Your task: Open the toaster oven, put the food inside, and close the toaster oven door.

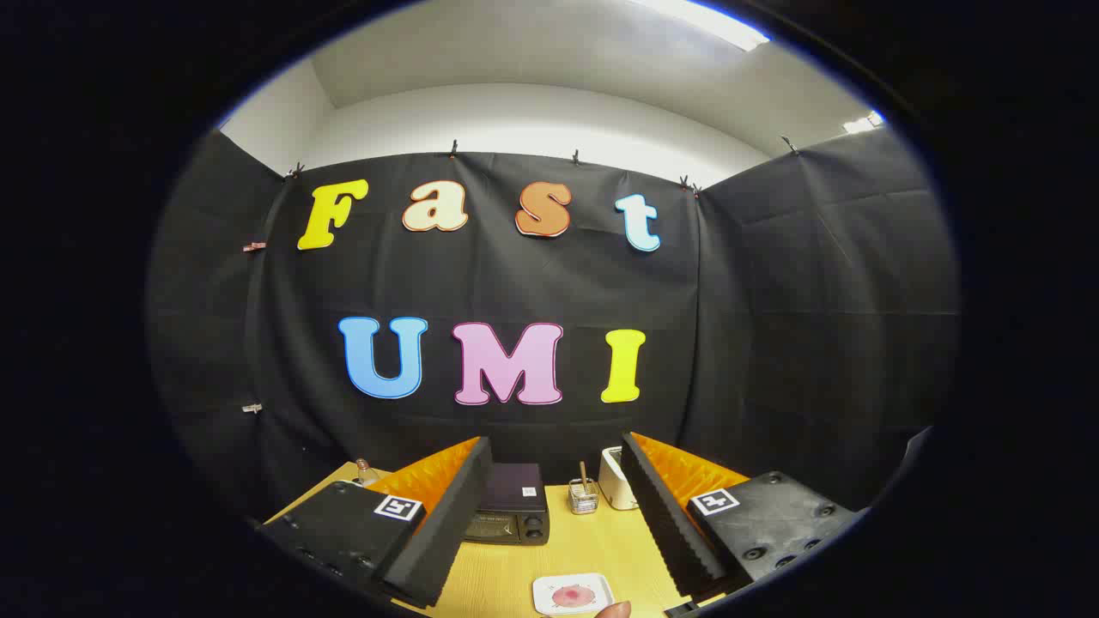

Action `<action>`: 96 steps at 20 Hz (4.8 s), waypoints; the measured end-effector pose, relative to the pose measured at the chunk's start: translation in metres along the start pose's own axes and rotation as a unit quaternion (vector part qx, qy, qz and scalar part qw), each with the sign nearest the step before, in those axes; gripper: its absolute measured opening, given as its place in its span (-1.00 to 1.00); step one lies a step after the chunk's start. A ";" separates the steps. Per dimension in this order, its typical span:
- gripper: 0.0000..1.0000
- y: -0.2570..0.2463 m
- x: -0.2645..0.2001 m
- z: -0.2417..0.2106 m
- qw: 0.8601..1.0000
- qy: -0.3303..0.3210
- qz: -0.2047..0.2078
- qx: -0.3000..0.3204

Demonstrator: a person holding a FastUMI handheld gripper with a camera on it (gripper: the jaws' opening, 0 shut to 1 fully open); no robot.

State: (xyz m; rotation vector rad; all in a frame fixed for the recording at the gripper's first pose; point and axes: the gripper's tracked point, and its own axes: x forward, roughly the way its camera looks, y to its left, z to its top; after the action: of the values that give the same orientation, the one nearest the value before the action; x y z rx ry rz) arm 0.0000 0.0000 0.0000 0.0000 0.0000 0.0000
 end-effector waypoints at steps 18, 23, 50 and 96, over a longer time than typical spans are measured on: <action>0.95 -0.003 0.000 0.007 1.000 -0.006 0.000 0.003; 0.95 0.006 0.005 0.002 1.000 -0.005 0.006 0.002; 0.97 0.199 0.217 -0.381 0.964 0.257 0.063 0.016; 0.98 -0.113 0.037 -0.512 0.759 0.647 0.068 0.023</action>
State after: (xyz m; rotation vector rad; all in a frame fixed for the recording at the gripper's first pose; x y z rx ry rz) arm 0.0371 -0.1135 -0.5123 0.0495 1.4100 0.1486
